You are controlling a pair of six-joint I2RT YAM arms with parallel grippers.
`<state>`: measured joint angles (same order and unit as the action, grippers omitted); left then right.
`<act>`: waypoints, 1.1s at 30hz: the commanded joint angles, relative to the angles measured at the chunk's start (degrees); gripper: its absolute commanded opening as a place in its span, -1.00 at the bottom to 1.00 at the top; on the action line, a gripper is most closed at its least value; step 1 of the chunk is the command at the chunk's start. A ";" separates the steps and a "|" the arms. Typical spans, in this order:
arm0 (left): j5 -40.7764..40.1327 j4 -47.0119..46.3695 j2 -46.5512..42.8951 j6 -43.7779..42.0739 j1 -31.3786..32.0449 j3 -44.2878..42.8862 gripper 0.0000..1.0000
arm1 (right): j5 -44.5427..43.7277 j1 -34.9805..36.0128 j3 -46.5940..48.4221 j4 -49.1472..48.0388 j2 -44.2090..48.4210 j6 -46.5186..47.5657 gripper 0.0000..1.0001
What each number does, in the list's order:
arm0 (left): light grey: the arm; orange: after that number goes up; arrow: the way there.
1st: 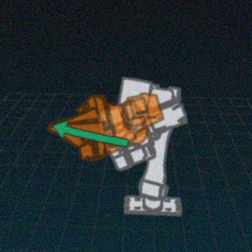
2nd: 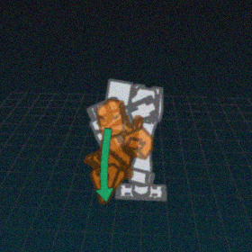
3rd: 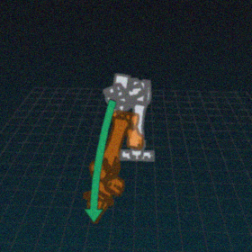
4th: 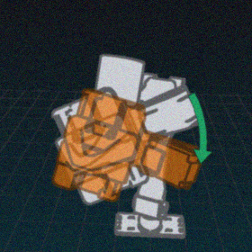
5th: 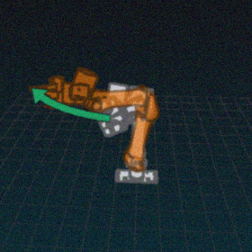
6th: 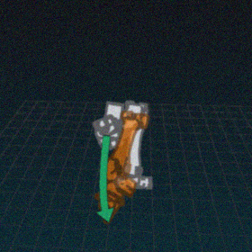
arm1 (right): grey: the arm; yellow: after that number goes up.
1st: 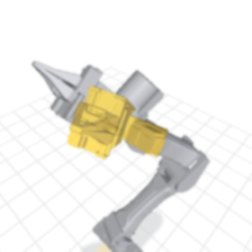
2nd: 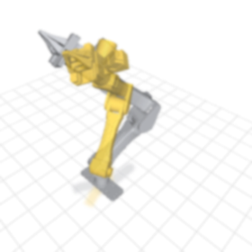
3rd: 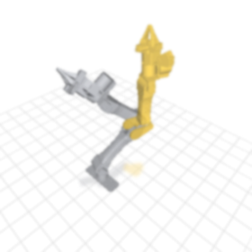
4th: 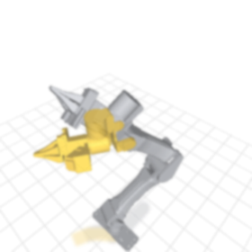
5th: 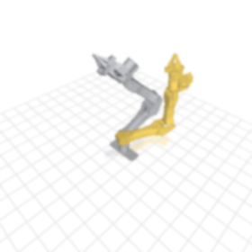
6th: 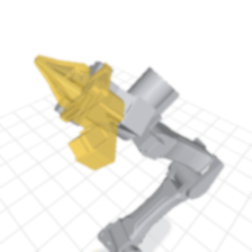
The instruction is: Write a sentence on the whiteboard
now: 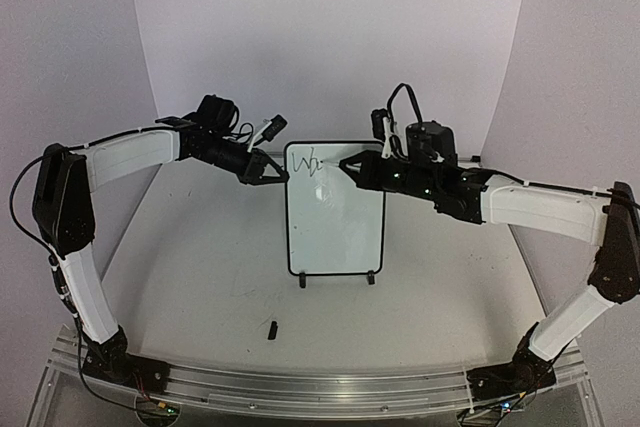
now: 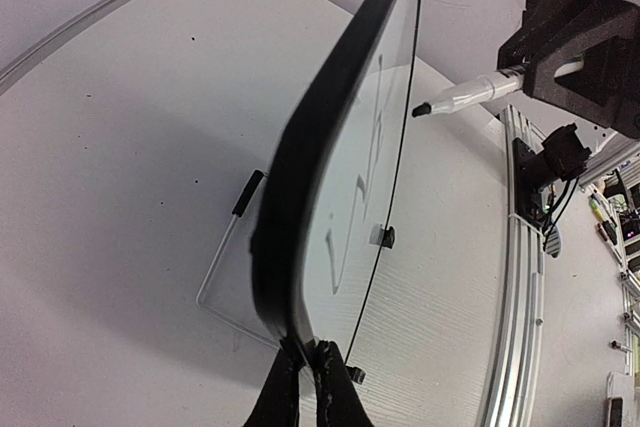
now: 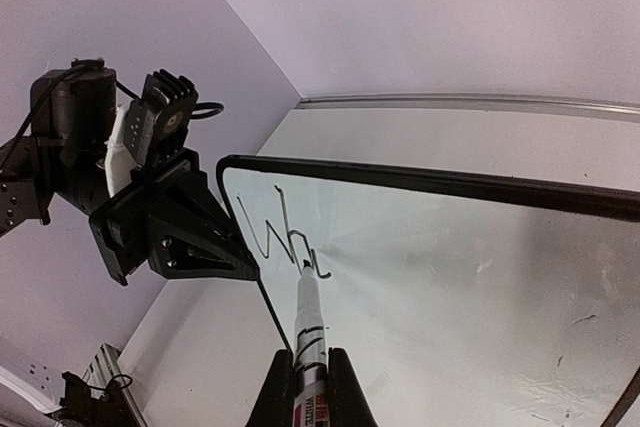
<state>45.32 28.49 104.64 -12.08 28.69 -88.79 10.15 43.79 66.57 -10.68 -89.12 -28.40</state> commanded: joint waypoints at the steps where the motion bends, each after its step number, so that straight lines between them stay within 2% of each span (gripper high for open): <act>1: -3.43 2.86 -0.57 -3.74 1.17 -0.06 -1.00 | -1.19 -0.18 2.50 -2.19 0.62 1.12 -1.00; 14: -3.74 3.04 -0.49 -3.89 1.48 -0.06 -1.00 | -3.83 -0.19 3.90 -2.60 -2.01 1.87 -1.00; 24: -3.92 3.08 -0.56 -4.00 1.46 -0.06 -1.00 | -9.90 -0.20 -0.58 -2.59 2.07 1.06 -1.00; 33: -3.92 3.17 -0.64 -4.01 1.50 -0.06 -1.00 | -6.57 -0.17 -2.05 -0.68 1.37 0.21 -1.00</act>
<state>44.98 28.40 104.64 -12.21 29.02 -88.81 3.79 44.03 65.46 -11.98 -88.01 -27.42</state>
